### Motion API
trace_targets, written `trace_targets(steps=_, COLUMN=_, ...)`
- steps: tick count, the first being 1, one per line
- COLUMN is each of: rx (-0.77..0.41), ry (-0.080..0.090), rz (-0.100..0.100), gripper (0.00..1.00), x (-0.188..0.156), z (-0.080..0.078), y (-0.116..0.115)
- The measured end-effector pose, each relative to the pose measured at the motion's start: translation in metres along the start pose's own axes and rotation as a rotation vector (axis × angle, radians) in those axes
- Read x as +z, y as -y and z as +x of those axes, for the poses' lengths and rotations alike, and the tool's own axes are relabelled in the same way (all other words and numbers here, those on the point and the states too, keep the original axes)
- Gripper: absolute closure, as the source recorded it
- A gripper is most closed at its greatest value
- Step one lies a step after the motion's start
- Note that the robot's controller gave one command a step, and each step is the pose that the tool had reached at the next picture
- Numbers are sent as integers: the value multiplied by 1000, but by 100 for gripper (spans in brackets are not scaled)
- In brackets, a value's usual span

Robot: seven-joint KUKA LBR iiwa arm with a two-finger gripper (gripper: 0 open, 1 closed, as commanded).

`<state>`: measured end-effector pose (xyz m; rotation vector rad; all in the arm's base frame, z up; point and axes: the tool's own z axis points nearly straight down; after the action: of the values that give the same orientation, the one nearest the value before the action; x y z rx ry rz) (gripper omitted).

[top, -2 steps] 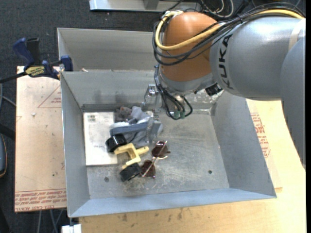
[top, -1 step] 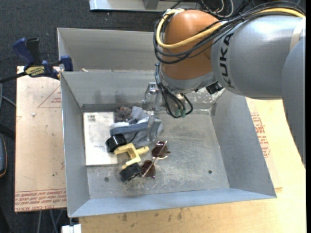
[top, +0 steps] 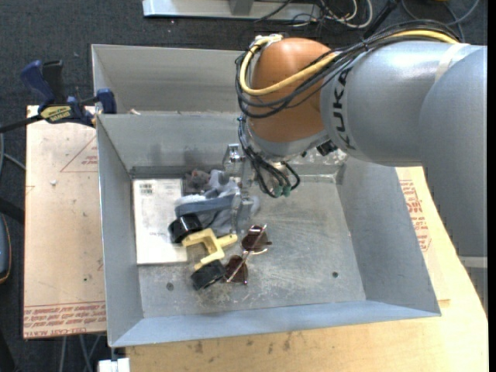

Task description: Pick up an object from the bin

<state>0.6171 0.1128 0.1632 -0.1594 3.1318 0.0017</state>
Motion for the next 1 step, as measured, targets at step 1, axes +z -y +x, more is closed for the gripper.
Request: trace_targets(steps=1, rx=-48, ry=-8, rz=0, gripper=0, x=27, z=-4, y=4)
